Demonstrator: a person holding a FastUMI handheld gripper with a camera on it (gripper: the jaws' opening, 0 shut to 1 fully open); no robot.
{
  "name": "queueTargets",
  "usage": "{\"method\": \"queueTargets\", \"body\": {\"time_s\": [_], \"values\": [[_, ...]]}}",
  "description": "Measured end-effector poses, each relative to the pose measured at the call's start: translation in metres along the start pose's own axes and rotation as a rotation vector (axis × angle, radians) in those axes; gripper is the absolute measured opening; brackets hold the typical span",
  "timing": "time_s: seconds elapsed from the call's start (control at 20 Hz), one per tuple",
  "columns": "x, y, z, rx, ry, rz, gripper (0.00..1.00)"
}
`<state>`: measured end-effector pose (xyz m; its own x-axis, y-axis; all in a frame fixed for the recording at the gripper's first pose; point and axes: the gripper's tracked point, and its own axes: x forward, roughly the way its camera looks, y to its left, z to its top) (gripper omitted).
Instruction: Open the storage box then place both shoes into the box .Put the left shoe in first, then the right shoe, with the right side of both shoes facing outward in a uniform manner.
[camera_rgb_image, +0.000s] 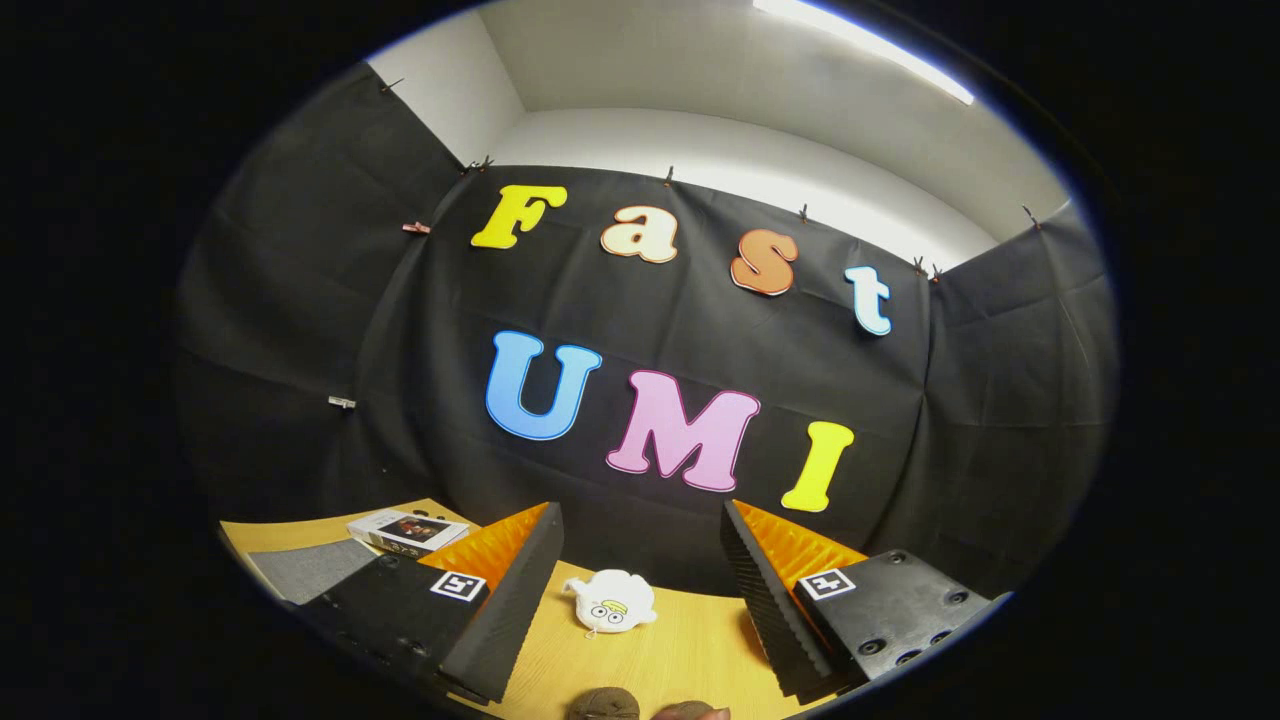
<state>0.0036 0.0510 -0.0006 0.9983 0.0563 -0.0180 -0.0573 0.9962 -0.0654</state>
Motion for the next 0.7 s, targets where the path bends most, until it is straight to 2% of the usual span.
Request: {"method": "queueTargets", "body": {"time_s": [0.25, 0.4, 0.7], "values": [[0.008, 0.034, -0.026, 0.069, 0.087, 0.125, 0.97], [0.010, 0.057, -0.055, 0.180, 0.200, 0.229, 0.97], [-0.019, 0.121, -0.144, 0.529, 0.548, 0.567, 0.99]]}}
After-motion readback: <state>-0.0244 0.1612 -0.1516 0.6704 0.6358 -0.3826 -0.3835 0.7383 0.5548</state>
